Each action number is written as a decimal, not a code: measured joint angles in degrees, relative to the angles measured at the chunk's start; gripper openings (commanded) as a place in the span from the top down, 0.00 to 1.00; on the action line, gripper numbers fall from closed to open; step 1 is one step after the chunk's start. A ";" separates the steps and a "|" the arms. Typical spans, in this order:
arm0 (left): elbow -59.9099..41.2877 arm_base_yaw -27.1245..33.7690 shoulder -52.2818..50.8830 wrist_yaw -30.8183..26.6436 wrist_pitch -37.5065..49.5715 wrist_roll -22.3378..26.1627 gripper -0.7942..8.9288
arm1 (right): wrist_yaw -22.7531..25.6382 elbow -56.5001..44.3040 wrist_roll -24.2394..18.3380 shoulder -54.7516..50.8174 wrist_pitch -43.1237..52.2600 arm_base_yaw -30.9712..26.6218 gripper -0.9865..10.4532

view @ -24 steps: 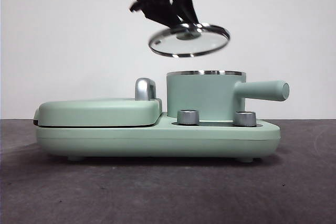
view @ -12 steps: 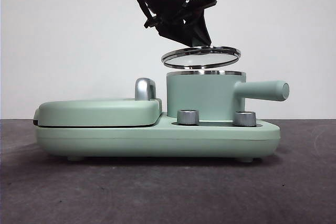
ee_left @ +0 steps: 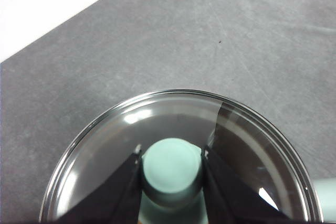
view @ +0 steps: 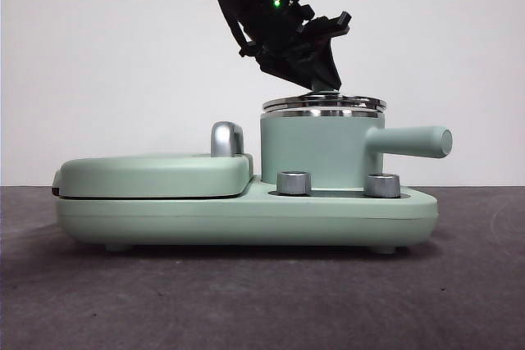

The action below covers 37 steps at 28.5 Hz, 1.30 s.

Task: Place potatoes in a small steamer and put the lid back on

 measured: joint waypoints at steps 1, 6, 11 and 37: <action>0.00 0.00 0.11 0.00 0.13 0.00 0.90 | 0.00 0.00 0.00 0.00 0.00 0.00 0.49; 0.00 0.00 0.24 -0.09 0.17 0.00 0.90 | 0.00 0.00 0.13 0.00 0.00 0.00 0.49; 0.28 0.00 0.24 -0.13 -1.05 0.00 0.90 | 0.00 0.00 0.42 0.00 0.09 0.00 0.49; 1.66 0.00 0.28 0.87 -4.81 7.87 0.80 | 0.00 0.00 1.27 0.00 0.17 0.00 0.49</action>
